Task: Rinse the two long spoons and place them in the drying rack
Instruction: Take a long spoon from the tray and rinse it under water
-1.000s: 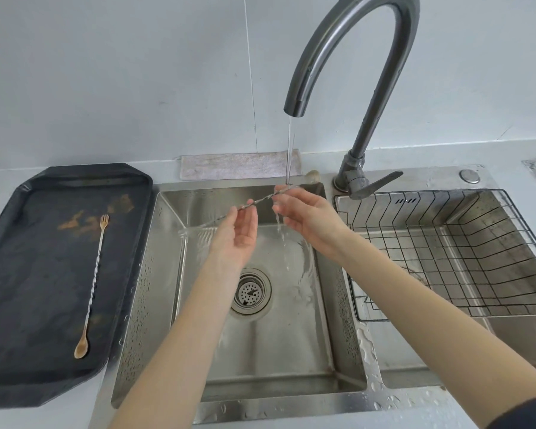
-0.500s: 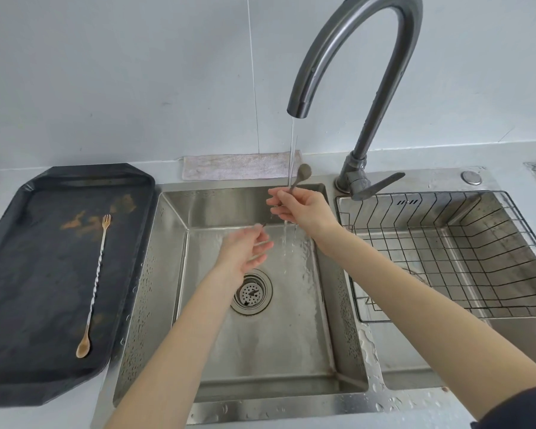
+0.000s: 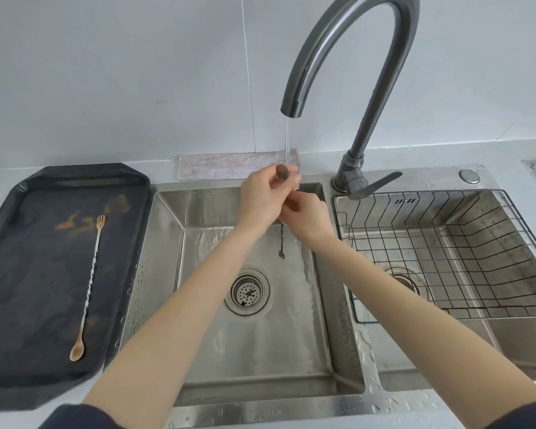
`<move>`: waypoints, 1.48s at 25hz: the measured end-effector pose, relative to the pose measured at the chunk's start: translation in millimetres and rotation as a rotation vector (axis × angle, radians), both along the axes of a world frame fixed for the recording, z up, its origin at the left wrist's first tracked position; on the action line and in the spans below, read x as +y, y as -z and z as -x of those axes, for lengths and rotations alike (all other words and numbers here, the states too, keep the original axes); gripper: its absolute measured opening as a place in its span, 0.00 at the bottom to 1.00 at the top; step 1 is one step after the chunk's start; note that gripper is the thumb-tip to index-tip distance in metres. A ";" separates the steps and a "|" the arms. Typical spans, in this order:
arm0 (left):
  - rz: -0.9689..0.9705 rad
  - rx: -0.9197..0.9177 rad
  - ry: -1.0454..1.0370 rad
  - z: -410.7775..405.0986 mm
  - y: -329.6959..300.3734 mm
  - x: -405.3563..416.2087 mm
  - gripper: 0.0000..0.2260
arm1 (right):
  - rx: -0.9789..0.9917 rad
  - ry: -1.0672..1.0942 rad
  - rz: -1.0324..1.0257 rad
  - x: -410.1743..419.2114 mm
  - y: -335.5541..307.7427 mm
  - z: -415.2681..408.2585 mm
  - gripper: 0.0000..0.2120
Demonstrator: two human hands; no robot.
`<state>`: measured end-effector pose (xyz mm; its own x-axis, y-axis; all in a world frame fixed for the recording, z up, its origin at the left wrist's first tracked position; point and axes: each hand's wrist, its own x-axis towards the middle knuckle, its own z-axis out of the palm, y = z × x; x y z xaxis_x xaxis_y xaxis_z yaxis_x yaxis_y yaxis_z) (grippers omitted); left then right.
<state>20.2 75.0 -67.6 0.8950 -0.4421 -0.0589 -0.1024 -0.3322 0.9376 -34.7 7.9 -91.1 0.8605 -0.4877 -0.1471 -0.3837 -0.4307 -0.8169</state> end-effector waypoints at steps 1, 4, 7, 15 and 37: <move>0.012 0.042 0.042 -3.3 0.0 -0.1 0.04 | -0.005 -0.004 0.000 -2.3 2.5 1.0 0.09; -0.012 0.087 0.176 -12.0 0.4 1.6 0.09 | -0.031 0.043 -0.027 -8.3 7.4 4.4 0.08; -0.026 0.059 0.169 -18.0 -0.6 2.3 0.10 | -0.050 0.107 -0.029 -13.1 7.3 5.7 0.06; 0.182 0.075 0.027 -12.6 -6.0 0.5 0.07 | -0.125 0.120 -0.128 -9.7 8.2 4.0 0.07; 0.073 -0.041 0.188 -9.4 -7.8 -2.5 0.09 | 0.012 -0.031 0.002 -8.6 12.3 -1.0 0.10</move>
<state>29.6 72.5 -59.9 0.7972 -0.6035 0.0143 -0.1950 -0.2351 0.9522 -33.7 -0.7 -103.4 0.8733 -0.4612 -0.1569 -0.3802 -0.4438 -0.8115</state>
